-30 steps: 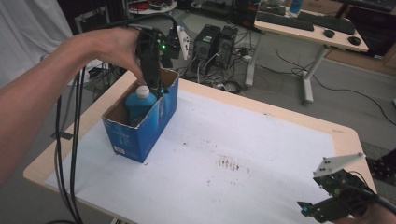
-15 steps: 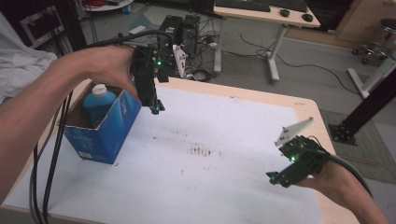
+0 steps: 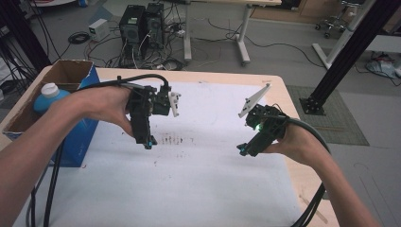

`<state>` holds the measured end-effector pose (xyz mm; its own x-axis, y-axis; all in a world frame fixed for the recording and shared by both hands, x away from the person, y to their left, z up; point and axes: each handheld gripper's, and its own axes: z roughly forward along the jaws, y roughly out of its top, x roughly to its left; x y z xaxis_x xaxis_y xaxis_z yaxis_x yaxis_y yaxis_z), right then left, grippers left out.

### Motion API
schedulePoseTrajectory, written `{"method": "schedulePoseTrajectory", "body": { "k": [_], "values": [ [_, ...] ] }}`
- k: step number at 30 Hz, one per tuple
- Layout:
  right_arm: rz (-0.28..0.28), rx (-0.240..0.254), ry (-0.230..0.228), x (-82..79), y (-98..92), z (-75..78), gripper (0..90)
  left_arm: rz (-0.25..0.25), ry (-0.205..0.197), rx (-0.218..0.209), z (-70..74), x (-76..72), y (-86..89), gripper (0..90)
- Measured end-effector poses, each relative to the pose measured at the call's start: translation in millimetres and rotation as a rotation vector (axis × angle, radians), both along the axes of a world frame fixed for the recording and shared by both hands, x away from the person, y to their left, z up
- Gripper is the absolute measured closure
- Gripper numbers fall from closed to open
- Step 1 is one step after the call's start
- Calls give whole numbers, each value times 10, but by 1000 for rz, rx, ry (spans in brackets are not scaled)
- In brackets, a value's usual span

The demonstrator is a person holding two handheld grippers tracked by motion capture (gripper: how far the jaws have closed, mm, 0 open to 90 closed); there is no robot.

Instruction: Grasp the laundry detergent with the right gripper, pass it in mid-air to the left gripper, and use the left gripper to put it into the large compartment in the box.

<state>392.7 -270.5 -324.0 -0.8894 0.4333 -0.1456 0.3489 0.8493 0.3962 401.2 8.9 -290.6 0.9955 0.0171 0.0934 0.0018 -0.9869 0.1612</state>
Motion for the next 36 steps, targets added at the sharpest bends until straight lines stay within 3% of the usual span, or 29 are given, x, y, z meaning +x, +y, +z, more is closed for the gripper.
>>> {"method": "schedulePoseTrajectory", "body": {
  "k": [5, 10, 18, 36],
  "values": [
    [5, -2, -3, -4, 11, 6, 136, 2, 11, 21, -178, -14, -73, 129],
    [39, -14, -1, -13, 65, -9, 136, 41, 31, 18, -300, 8, -66, 129],
    [79, -29, -3, 20, 171, 31, 136, 87, 33, 18, -331, 12, 2, 129],
    [95, -57, -6, 10, 223, 3, 136, 85, 51, 24, -377, 34, -38, 129]
  ]
}}
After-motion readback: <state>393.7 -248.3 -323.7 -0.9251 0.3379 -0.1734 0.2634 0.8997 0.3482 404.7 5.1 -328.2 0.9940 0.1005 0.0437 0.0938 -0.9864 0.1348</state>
